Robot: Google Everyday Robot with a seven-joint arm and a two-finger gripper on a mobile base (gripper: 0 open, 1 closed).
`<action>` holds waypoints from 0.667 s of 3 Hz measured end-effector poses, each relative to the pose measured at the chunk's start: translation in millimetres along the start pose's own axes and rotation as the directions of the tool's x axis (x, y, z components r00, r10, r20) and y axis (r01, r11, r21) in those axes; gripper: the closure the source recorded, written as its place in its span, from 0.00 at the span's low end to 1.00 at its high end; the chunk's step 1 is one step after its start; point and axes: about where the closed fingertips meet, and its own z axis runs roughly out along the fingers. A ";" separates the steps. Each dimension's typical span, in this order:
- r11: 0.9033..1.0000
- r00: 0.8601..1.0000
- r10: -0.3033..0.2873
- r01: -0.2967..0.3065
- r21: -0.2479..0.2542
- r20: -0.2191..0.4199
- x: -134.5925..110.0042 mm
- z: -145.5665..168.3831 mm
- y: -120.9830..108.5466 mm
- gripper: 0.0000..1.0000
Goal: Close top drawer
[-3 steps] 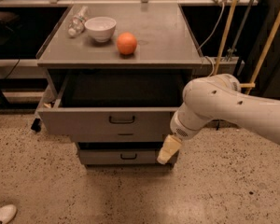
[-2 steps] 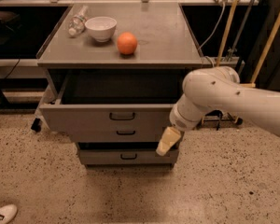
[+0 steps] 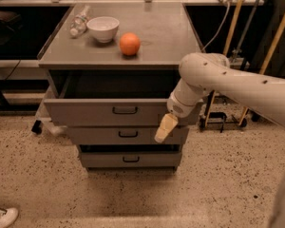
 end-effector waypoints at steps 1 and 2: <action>1.000 1.000 -0.004 0.004 -0.020 -0.001 -7.0 4.5 -7.7 0.00; 1.000 1.000 -0.001 0.002 -0.010 0.031 -29.8 -3.7 -30.3 0.00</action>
Offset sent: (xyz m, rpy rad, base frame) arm 0.2293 0.0510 0.1211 0.1944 -0.1643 -0.0300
